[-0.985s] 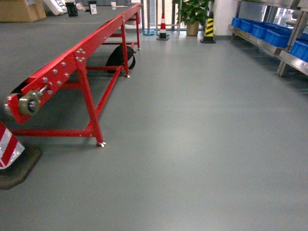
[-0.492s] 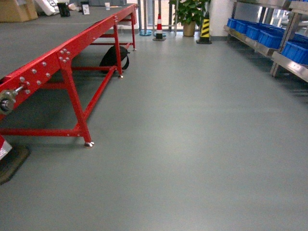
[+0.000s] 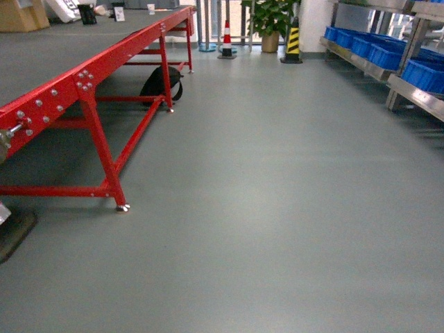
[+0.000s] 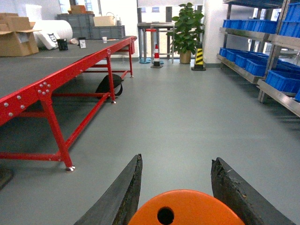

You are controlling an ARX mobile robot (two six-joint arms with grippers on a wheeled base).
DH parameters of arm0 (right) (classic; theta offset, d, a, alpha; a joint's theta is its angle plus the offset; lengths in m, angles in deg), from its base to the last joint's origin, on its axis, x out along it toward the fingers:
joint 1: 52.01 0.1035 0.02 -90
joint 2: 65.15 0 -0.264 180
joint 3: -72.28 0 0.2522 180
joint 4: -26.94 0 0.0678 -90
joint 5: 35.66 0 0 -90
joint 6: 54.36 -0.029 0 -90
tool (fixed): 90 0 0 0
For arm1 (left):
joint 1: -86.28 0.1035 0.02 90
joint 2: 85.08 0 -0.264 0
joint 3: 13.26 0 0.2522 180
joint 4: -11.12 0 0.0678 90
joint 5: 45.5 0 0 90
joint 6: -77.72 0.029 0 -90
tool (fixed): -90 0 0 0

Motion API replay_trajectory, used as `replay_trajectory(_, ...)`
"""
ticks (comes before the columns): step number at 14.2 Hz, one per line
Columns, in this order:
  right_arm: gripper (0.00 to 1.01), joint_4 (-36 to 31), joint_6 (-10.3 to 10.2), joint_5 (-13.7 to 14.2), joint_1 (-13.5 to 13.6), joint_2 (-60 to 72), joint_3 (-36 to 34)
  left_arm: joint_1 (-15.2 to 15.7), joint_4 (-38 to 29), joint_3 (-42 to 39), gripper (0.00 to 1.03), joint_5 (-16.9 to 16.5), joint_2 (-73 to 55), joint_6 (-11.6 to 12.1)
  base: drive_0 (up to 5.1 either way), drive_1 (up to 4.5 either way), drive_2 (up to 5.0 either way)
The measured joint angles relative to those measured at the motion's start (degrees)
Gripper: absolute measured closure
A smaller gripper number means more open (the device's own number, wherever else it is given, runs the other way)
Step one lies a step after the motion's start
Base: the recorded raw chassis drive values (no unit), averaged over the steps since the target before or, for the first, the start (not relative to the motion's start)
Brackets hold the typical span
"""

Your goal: Sort blue parts and orange caps into right shelf containers

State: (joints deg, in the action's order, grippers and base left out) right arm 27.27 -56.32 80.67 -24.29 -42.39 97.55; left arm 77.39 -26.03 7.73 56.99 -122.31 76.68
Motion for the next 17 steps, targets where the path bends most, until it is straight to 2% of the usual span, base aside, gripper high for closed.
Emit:
replay_trajectory(6,0.61,0.0,0.0,-0.2,0.0,0.0,0.0,0.1,-0.2,0.0,0.44,0.1,0.1,0.0,0.0,0.46,-0.5)
replay_trajectory(17,0.61,0.1,0.0,-0.2,0.0,0.0,0.0,0.1,-0.1,0.0,0.44,0.2,0.0,0.0,0.0,4.29,-4.4)
